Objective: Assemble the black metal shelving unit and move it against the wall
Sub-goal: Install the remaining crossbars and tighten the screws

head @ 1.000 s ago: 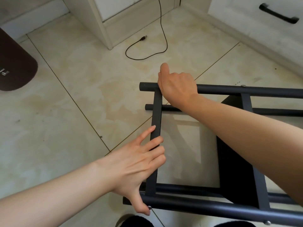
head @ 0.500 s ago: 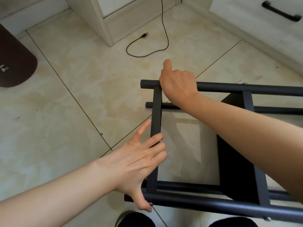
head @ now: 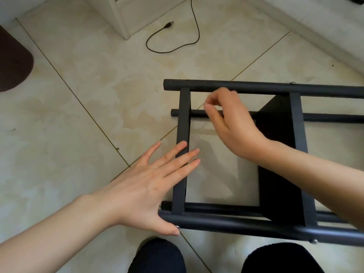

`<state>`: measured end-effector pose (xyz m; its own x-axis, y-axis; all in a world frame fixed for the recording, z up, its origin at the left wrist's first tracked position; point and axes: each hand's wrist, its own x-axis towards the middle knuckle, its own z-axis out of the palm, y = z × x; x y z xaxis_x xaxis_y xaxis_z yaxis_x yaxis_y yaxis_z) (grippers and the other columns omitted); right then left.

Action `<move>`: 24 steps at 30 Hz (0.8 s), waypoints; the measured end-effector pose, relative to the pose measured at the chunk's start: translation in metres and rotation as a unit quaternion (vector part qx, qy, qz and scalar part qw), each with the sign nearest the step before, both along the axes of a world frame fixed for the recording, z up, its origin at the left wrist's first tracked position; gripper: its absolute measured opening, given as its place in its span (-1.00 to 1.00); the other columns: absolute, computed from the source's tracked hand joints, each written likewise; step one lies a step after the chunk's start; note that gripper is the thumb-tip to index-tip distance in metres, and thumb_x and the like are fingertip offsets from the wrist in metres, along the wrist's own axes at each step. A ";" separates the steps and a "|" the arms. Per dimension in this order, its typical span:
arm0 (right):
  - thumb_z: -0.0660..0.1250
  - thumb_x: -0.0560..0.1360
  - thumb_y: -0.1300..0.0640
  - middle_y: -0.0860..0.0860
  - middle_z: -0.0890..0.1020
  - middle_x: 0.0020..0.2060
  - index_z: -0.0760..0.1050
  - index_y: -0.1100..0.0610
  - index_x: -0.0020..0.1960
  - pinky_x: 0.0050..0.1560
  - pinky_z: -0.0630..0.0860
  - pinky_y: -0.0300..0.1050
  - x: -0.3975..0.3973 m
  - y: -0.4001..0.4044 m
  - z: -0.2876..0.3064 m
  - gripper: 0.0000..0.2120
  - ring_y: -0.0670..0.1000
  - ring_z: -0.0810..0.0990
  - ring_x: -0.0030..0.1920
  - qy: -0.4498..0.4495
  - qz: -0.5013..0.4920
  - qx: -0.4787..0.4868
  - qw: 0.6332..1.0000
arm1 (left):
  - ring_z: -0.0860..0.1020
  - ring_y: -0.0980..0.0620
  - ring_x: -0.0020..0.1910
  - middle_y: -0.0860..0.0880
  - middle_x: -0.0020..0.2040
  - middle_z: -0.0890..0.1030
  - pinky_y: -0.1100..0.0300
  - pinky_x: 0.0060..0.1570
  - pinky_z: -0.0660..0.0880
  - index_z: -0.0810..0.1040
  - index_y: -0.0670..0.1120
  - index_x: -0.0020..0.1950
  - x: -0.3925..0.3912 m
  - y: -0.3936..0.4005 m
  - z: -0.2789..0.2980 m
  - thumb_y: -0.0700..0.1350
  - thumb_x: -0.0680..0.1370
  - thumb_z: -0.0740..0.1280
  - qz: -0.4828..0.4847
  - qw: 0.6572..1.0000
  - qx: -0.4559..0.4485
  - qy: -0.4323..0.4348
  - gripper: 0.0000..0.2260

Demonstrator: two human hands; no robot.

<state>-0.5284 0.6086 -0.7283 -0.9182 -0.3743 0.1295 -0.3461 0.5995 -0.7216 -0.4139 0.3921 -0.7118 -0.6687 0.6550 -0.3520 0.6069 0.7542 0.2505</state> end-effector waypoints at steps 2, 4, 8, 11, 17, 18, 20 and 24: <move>0.23 0.63 0.09 -0.05 0.55 -0.09 0.46 0.08 0.06 -0.06 0.44 -0.29 0.018 0.007 -0.005 -0.92 -0.09 0.51 -0.05 -0.061 0.017 0.000 0.998 | -0.32 0.04 0.60 0.12 0.64 -0.25 -0.11 0.49 -0.27 -0.17 0.02 0.66 0.001 0.001 -0.001 0.54 0.32 0.27 0.005 1.000 0.011 -0.005 0.13; 0.28 0.61 0.06 -0.09 0.58 -0.12 0.49 0.04 0.03 -0.11 0.46 -0.34 0.031 0.010 -0.012 -0.94 -0.13 0.55 -0.09 -0.143 0.041 0.033 0.988 | -0.31 0.02 0.60 0.13 0.64 -0.24 -0.11 0.50 -0.24 -0.15 0.02 0.66 0.001 0.002 -0.002 0.49 0.32 0.30 0.007 1.000 0.025 -0.007 0.11; 0.32 0.60 0.14 -0.07 0.63 -0.23 0.57 0.12 -0.03 -0.11 0.59 -0.21 0.052 0.008 -0.023 -0.92 -0.07 0.63 -0.19 -0.379 0.113 0.020 0.918 | -0.25 -0.04 0.62 0.09 0.66 -0.12 -0.21 0.56 -0.07 -0.06 -0.02 0.66 0.005 0.004 -0.006 0.44 0.32 0.34 0.010 0.999 0.045 0.003 0.09; 0.34 0.58 0.23 0.04 0.68 -0.21 0.61 0.22 0.02 -0.07 0.63 -0.21 0.064 0.007 -0.028 -0.91 -0.02 0.66 -0.18 -0.547 0.131 -0.049 0.825 | -0.19 -0.05 0.63 0.10 0.66 -0.03 -0.20 0.54 -0.06 0.00 0.00 0.66 0.004 0.001 -0.011 0.47 0.32 0.34 0.008 0.998 0.064 0.006 0.07; 0.37 0.54 0.25 0.10 0.66 -0.17 0.62 0.20 -0.02 -0.03 0.59 -0.17 0.079 0.003 -0.035 -0.94 0.00 0.63 -0.17 -0.703 0.129 -0.114 0.690 | -0.13 -0.11 0.64 0.07 0.65 0.05 -0.34 0.50 0.06 0.10 0.00 0.64 0.002 -0.002 -0.021 0.46 0.34 0.38 0.004 0.993 0.115 0.003 0.02; 0.37 0.55 0.23 0.10 0.66 -0.16 0.62 0.19 -0.03 -0.03 0.58 -0.16 0.081 0.001 -0.036 -0.94 0.01 0.63 -0.17 -0.709 0.128 -0.116 0.684 | -0.12 -0.12 0.64 0.07 0.65 0.05 -0.34 0.50 0.04 0.11 0.00 0.64 0.002 -0.002 -0.021 0.46 0.34 0.38 0.005 0.993 0.119 0.005 0.02; 0.37 0.55 0.22 0.09 0.64 -0.18 0.61 0.20 -0.04 0.00 0.56 -0.14 0.084 -0.001 -0.037 -0.94 0.02 0.60 -0.16 -0.718 0.122 -0.118 0.675 | -0.12 -0.12 0.64 0.07 0.65 0.06 -0.33 0.50 -0.01 0.12 0.00 0.64 0.003 -0.001 -0.022 0.45 0.34 0.37 0.008 0.992 0.123 0.009 0.01; 0.37 0.55 0.21 0.09 0.61 -0.19 0.60 0.22 -0.03 0.11 0.49 -0.07 0.085 -0.003 -0.039 -0.92 0.04 0.56 -0.13 -0.724 0.132 -0.124 0.666 | -0.12 -0.11 0.64 0.06 0.64 0.07 -0.34 0.49 -0.03 0.15 0.00 0.63 0.004 0.000 -0.024 0.45 0.34 0.37 0.012 0.992 0.128 0.014 -0.01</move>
